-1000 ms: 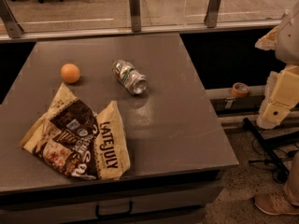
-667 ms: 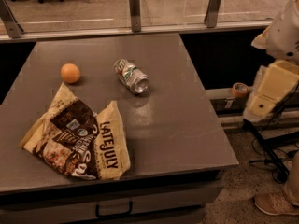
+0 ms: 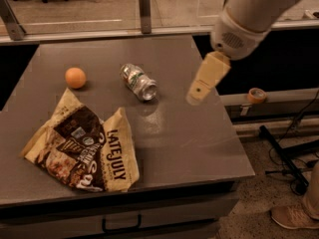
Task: Place 7up can upright
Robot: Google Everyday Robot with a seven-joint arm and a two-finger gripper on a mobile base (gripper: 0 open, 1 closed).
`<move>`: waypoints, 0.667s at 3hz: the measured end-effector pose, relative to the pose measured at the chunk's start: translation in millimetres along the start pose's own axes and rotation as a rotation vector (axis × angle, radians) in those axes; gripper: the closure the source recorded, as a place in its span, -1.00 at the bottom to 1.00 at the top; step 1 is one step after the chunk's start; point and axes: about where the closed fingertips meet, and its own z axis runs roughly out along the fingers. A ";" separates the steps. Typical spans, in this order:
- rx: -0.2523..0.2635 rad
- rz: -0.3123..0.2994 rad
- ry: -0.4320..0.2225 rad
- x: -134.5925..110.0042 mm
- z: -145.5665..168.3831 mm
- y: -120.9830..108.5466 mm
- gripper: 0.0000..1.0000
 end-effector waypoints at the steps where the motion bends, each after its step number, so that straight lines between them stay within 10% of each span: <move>1: -0.002 0.074 -0.002 -4.5 1.5 2.2 -1.00; 2: -0.002 0.074 -0.002 -4.5 1.5 2.2 -1.00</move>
Offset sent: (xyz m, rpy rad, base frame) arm 0.0012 0.0066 -0.0006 0.0218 0.0157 -0.0603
